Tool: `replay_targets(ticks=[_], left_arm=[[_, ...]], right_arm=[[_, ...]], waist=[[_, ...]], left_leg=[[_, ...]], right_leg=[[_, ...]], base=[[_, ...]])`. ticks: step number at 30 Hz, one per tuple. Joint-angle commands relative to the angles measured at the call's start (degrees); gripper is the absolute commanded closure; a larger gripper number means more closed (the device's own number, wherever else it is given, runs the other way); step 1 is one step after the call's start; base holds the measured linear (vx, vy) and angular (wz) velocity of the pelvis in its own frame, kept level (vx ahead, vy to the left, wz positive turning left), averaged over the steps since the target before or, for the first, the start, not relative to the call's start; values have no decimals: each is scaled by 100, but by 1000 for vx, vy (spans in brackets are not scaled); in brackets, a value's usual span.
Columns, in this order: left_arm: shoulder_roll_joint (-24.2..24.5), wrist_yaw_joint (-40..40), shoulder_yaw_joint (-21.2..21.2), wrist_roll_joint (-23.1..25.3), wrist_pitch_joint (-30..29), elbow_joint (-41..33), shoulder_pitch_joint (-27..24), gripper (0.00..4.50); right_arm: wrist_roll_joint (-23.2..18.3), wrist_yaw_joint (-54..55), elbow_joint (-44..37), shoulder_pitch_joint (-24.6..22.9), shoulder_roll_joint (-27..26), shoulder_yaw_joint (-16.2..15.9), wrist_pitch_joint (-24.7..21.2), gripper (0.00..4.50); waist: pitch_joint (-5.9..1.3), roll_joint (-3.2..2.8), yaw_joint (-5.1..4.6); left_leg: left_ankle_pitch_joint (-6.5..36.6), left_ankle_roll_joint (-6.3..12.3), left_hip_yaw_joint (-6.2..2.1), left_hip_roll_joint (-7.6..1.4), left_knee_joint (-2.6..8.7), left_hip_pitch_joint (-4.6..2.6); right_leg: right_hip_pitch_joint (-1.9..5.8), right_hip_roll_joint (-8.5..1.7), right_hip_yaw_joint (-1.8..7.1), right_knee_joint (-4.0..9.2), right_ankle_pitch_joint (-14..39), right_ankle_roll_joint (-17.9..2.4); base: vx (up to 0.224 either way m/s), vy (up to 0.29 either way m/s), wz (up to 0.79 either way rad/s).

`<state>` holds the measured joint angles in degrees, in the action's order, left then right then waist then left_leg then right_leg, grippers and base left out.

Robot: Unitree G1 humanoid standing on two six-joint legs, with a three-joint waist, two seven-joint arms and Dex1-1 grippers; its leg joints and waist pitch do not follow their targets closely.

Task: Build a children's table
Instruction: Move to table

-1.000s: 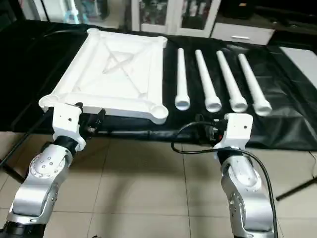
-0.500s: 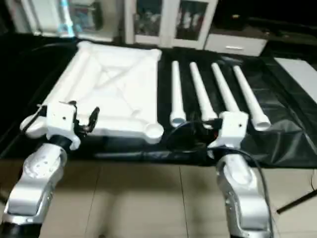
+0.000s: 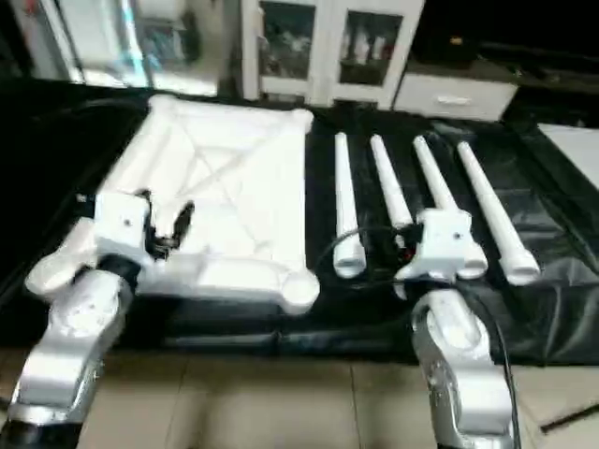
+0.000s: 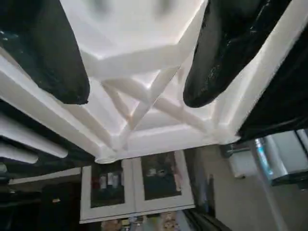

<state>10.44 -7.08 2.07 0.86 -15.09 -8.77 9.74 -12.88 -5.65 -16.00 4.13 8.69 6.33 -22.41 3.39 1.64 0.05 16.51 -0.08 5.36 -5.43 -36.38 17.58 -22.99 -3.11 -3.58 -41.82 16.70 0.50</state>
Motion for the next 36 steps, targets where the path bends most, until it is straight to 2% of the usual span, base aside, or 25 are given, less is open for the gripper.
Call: replay_targets(ticks=[1,2,3,4,5,6,7,8,9,10,11,12,13,14,15,16,17,18,20,21,23,26,27,31,36], left_arm=[[-73,-17,147,27,-47,-64,76,94],[-69,-20,153,29,-50,-67,73,94],[-69,-21,153,29,-50,-68,72,94],[-66,-25,155,28,-50,-70,70,94],[-61,-35,161,28,-51,-69,70,94],[-57,-44,165,28,-46,-67,70,94],[-58,-49,169,27,-44,-69,70,94],[-63,-54,169,31,-40,-64,73,94],[-63,-54,169,31,-40,-64,73,94],[-69,-93,184,23,4,-66,77,94],[-96,-160,195,-45,31,-90,68,94],[-106,-234,230,-93,-10,-110,61,94],[-106,-234,230,-93,-10,-110,61,94],[-53,-611,400,-267,-61,-168,15,94],[22,-867,528,-377,-59,-198,-5,94],[22,-867,528,-377,-59,-198,-5,94],[168,-1232,703,-477,-8,-249,-32,94],[265,-1490,804,-563,13,-268,-51,94],[410,-1840,918,-659,101,-267,-59,94],[563,-2227,983,-796,212,-240,-38,94],[850,-2927,1050,-1065,245,-239,8,75],[1375,-3778,1167,-1200,70,-218,110,58],[1506,-3938,1216,-1169,21,-174,153,54],[2083,-4896,1660,-1004,63,296,520,16],[2182,-5208,1979,-431,630,1414,1189,5]], right_arm=[[-9,-29,-98,-34,95,174,-114,8],[-9,-26,-98,-36,93,182,-123,8],[-9,-25,-98,-36,93,183,-124,8],[-12,-20,-102,-36,93,188,-142,8],[-17,-34,-111,-36,104,186,-164,8],[-21,-36,-111,-34,120,176,-185,8],[-28,-42,-113,-34,135,165,-202,8],[-35,-46,-106,-32,147,158,-209,8],[-35,-46,-106,-32,147,158,-209,8],[-40,-86,-96,-33,185,139,-235,8],[-62,-144,-82,-36,225,132,-261,8],[-116,-241,-70,-36,273,132,-288,8],[-116,-241,-70,-36,273,132,-288,8],[-251,-654,-78,-43,486,66,-291,8],[-335,-996,-96,-41,643,7,-278,8],[-335,-996,-96,-41,643,7,-278,8],[-413,-1414,-130,-80,883,-95,-261,8],[-469,-1682,-156,-119,1039,-157,-242,8],[-580,-2042,-183,-165,1237,-218,-253,8],[-659,-2371,-227,-211,1427,-277,-245,8],[-786,-2890,-310,-277,1752,-381,-276,8],[-944,-3563,-461,-347,2239,-517,-315,8],[-987,-3705,-481,-349,2351,-543,-333,8],[-1126,-4476,-606,-340,2994,-692,-570,8],[-1353,-4909,-624,-206,3395,-645,-765,8]], waist=[[-270,30,-92],[-279,168,-67],[-344,397,213],[-344,308,278],[-302,312,331],[-254,277,336],[-197,189,371],[-199,34,385],[-149,-257,295],[-149,-257,295],[-366,-329,-19],[-384,-312,12],[-418,-294,7],[-424,-265,43],[-479,17,177],[-479,17,177],[-469,234,290],[-474,196,329],[-434,112,315],[-381,86,275],[-289,34,240],[-152,30,217],[-118,5,226],[-95,30,255],[-159,48,284]], left_leg=[[302,1921,-257,-583,689,-406],[640,1717,-102,-368,623,-223],[970,1203,167,176,-237,222],[656,939,13,52,-444,343],[-104,308,-99,-49,-606,668],[-254,193,-100,-73,-600,667],[-610,115,-81,-159,-422,615],[-941,250,-28,-320,44,496],[-299,269,-89,-565,579,203],[-299,269,-89,-565,579,203],[999,691,-756,-1129,751,-429],[62,1293,-770,-1121,594,-437],[-955,1637,-760,-1084,473,-463],[-2110,1915,-696,-1025,365,-401],[-4039,1808,-395,-670,53,-91],[-4039,1808,-395,-670,53,-91],[-3017,1100,-121,-239,30,443],[-2160,782,-118,-324,169,511],[-1488,553,-128,-427,269,443],[-1041,476,-145,-516,341,394],[-199,558,-118,-630,434,287],[1141,286,-31,-700,560,236],[1752,-48,24,-724,609,166],[1963,-316,90,-723,651,103],[1140,-159,123,-744,651,203]], right_leg=[[-187,-258,172,550,-742,-62],[89,-391,346,819,-603,-130],[774,-966,1085,1373,1265,-445],[936,-1271,1236,1401,1766,-920],[1109,-1060,1017,1266,1527,-1452],[1063,-1031,941,1296,1390,-1612],[941,-893,710,1386,1375,-1902],[851,-646,394,1417,1753,-1812],[715,-206,14,1290,1820,-1286],[715,-206,14,1290,1820,-1286],[114,28,-41,283,783,-613],[-80,-56,30,161,217,-207],[-202,-108,49,131,-46,-29],[-247,-156,98,175,-356,125],[-126,-472,430,693,-1803,268],[-126,-472,430,693,-1803,268],[329,-682,652,670,-3420,-14],[452,-675,579,651,-3782,-301],[431,-582,473,689,-3171,-685],[412,-534,426,748,-2278,-1061],[342,-533,412,858,-918,-1484],[288,-560,428,1000,549,-1459],[250,-582,429,1079,1361,-1244],[202,-595,457,1170,2019,-886],[283,-619,443,1081,962,-1106]], base=[[140,-19,3],[147,-68,6],[147,-68,6],[170,-67,1],[167,-31,-8],[167,-31,-8],[156,-8,-4],[137,42,4],[137,42,4],[150,122,-1],[170,134,0],[170,134,0],[153,81,9],[124,52,0],[124,52,0],[0,0,0],[0,0,0],[0,0,0],[0,0,0],[0,0,0],[0,0,0],[-20,3,4],[-59,8,11],[-13,1,2],[0,0,0]])
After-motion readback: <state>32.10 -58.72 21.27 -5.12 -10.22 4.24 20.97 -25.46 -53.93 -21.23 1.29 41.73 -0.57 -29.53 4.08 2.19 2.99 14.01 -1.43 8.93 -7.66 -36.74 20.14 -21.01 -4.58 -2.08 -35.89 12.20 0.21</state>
